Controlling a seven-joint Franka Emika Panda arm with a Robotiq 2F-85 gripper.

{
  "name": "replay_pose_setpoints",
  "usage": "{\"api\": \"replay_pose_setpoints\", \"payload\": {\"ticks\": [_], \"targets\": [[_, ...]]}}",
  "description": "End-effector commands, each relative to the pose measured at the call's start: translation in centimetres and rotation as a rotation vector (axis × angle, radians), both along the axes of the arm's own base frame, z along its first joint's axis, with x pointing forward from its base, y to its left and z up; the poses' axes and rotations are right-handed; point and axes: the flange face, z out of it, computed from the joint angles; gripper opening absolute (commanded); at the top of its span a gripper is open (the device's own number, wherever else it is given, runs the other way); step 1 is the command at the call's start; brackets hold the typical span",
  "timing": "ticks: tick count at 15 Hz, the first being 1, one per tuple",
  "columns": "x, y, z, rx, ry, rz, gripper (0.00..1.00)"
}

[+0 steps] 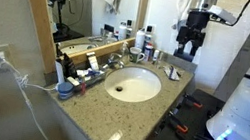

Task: Unhang the towel, wipe the base top and hang it back

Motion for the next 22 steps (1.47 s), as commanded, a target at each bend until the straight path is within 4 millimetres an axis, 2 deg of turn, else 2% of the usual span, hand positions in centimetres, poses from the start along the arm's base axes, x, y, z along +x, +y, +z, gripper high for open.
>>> {"api": "replay_pose_setpoints", "payload": {"ticks": [1,7,10,15,17,22], "targets": [[0.0,0.0,0.0,0.0,0.002,0.0,1.0],[0.0,0.0,-0.1,0.0,0.005,0.0,1.0],[1.6,0.0,1.4,-0.034,-0.119,-0.096,1.0],[4.1,0.9,5.2,-0.15,-0.35,-0.254,1.0],[4.6,1.2,7.4,-0.197,-0.431,-0.314,1.0],[5.5,0.2,12.6,-0.316,-0.616,-0.468,1.0]]}}
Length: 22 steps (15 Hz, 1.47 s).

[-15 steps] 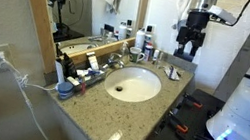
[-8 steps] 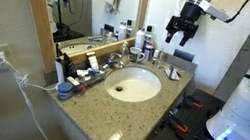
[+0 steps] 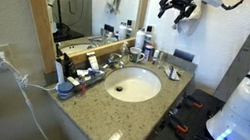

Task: Unhang the towel, wipe the base top and hang it back

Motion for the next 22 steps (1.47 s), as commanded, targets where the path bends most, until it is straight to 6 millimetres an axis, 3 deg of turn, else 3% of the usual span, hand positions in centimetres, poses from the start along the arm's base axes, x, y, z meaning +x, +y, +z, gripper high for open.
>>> {"api": "replay_pose_setpoints", "payload": {"ticks": [1,5,13,18,22], "targets": [[0.3,-1.1,3.5,-0.084,-0.122,-0.129,1.0],[0.9,-3.5,6.8,-0.193,-0.247,-0.254,1.0],[2.6,-10.5,11.8,-0.467,-0.478,-0.487,1.0],[4.4,-14.0,13.5,-0.673,-0.563,-0.623,1.0],[5.9,-16.1,13.0,-0.848,-0.568,-0.726,1.0]]}}
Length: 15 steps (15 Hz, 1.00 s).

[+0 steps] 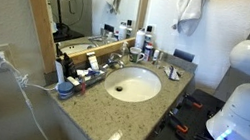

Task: Unhang the towel, wipe the base top and hang it back

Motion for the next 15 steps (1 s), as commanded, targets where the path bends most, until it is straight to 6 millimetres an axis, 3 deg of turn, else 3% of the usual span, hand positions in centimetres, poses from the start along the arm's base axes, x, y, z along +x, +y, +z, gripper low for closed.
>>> {"api": "replay_pose_setpoints", "payload": {"ticks": [1,8,15], "targets": [[1.4,-1.5,0.0,-0.133,-0.009,-0.123,1.0],[2.4,-7.3,-0.1,-0.262,0.013,-0.307,1.0],[4.4,-11.8,-0.7,-0.296,0.043,-0.348,1.0]]}}
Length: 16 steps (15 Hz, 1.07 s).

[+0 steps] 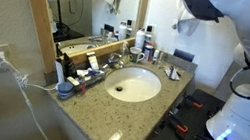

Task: Unhang the towel, wipe the base top and hang it back

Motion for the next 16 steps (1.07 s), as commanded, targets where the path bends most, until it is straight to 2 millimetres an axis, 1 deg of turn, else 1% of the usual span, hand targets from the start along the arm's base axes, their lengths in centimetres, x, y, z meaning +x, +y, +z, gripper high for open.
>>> {"api": "replay_pose_setpoints", "payload": {"ticks": [1,2,3,4,5,8,9,10,11,12,14,16], "targets": [[1.5,-1.6,0.2,-0.036,0.031,-0.001,1.0],[1.8,-1.9,0.1,-0.036,0.036,-0.001,1.0],[2.1,-2.2,0.0,-0.034,0.042,-0.002,0.75],[2.4,-2.4,-0.1,-0.035,0.047,-0.002,0.74],[2.5,-2.5,-0.2,-0.036,0.05,-0.002,0.68],[2.5,-2.6,0.0,-0.038,0.049,-0.004,0.42],[2.4,-2.7,0.0,-0.038,0.046,-0.006,0.35],[2.2,-2.6,0.0,-0.039,0.047,-0.008,0.26],[2.2,-2.6,0.0,-0.038,0.046,-0.009,0.2],[2.1,-2.5,0.1,-0.037,0.047,-0.008,0.11],[2.1,-2.2,0.3,-0.036,0.041,-0.007,0.02],[2.1,-1.7,0.7,-0.039,0.031,-0.001,0.0]]}}
